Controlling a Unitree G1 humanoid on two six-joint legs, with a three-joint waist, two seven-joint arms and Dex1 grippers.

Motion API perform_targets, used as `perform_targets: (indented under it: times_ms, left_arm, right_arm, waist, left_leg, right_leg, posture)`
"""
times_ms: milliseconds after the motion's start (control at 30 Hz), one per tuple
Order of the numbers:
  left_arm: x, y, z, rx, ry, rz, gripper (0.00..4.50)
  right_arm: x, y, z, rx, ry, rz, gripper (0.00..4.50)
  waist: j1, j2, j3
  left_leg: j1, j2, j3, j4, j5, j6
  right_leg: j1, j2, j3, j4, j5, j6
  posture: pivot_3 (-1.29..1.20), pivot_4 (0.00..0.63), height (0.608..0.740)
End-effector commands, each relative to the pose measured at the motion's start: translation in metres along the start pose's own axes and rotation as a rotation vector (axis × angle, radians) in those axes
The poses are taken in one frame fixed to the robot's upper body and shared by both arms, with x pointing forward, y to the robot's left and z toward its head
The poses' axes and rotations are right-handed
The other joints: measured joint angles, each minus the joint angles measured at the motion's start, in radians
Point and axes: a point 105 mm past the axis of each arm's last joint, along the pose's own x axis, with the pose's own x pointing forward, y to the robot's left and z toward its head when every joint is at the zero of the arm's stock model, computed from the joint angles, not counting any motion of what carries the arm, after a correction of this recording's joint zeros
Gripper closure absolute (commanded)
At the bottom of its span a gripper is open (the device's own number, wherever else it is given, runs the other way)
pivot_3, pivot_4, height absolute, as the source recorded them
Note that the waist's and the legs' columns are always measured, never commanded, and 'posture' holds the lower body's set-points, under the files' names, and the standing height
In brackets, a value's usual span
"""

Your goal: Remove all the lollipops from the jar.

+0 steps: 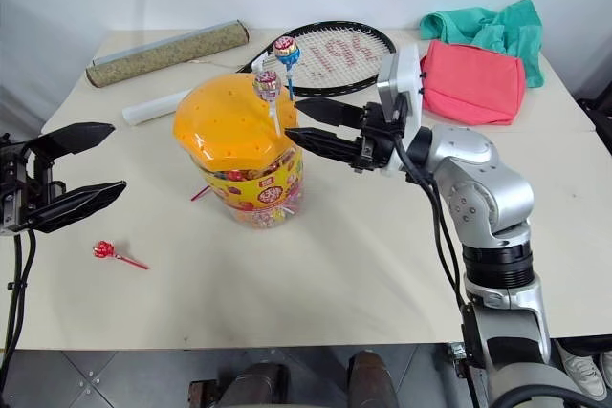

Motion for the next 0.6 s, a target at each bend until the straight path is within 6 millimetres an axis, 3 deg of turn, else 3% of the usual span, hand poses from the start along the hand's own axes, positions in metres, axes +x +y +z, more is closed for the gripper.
perform_targets:
  times_ms: [33,100,167,367,467,600]
  left_arm:
    - [0.0,-0.004,0.011,0.044,-0.014,-0.012,0.0]
    - [0.0,-0.005,0.011,0.044,-0.014,-0.013,0.0]
    - [0.0,-0.005,0.011,0.045,-0.014,-0.013,0.0]
    - [0.0,-0.006,0.014,0.046,-0.03,-0.006,0.0]
    - [0.001,-0.006,0.014,0.046,-0.032,-0.005,0.0]
    - [0.002,-0.004,0.013,0.044,-0.038,-0.008,0.0]
  right_arm:
    - [0.013,0.005,0.011,-0.037,-0.04,0.032,2.33]
    - [0.017,0.005,0.01,-0.03,-0.041,0.037,2.33]
    - [0.019,0.004,0.01,-0.02,-0.044,0.032,2.73]
    - [0.01,-0.003,0.024,-0.022,-0.13,0.004,4.48]
    - [-0.003,-0.009,0.035,-0.046,-0.155,-0.004,4.48]
    - [-0.027,-0.024,0.076,-0.009,-0.285,-0.055,4.48]
  waist:
    - [0.0,0.0,0.0]
    - [0.001,0.0,0.0]
    - [0.004,0.0,0.0]
    - [0.003,0.0,0.0]
    - [0.004,0.0,0.0]
    - [0.005,0.0,0.0]
  left_leg:
    - [0.0,0.0,0.0,0.0,0.0,0.0]
    - [0.0,0.001,-0.001,0.0,0.0,0.0]
    - [0.0,0.0,-0.001,0.0,0.0,0.0]
    - [0.0,0.0,-0.001,0.0,0.0,0.0]
    - [0.0,0.0,-0.001,0.0,0.0,0.0]
    - [-0.001,0.0,-0.001,0.0,0.0,0.0]
  right_leg:
    - [0.0,0.0,0.0,0.0,0.0,0.0]
    - [0.0,-0.001,0.0,0.0,0.0,0.0]
    - [0.0,-0.001,0.0,0.0,0.0,0.0]
    - [0.0,-0.001,0.0,0.0,0.0,0.0]
    - [0.0,-0.001,0.0,0.0,0.0,0.0]
    - [0.0,-0.002,0.0,0.0,0.0,0.0]
  posture:
    - [0.0,0.15,0.74]
    - [0.0,0.15,0.74]
    - [0.0,0.15,0.74]
    - [0.0,0.15,0.74]
    - [0.0,0.15,0.74]
    - [0.0,0.15,0.74]
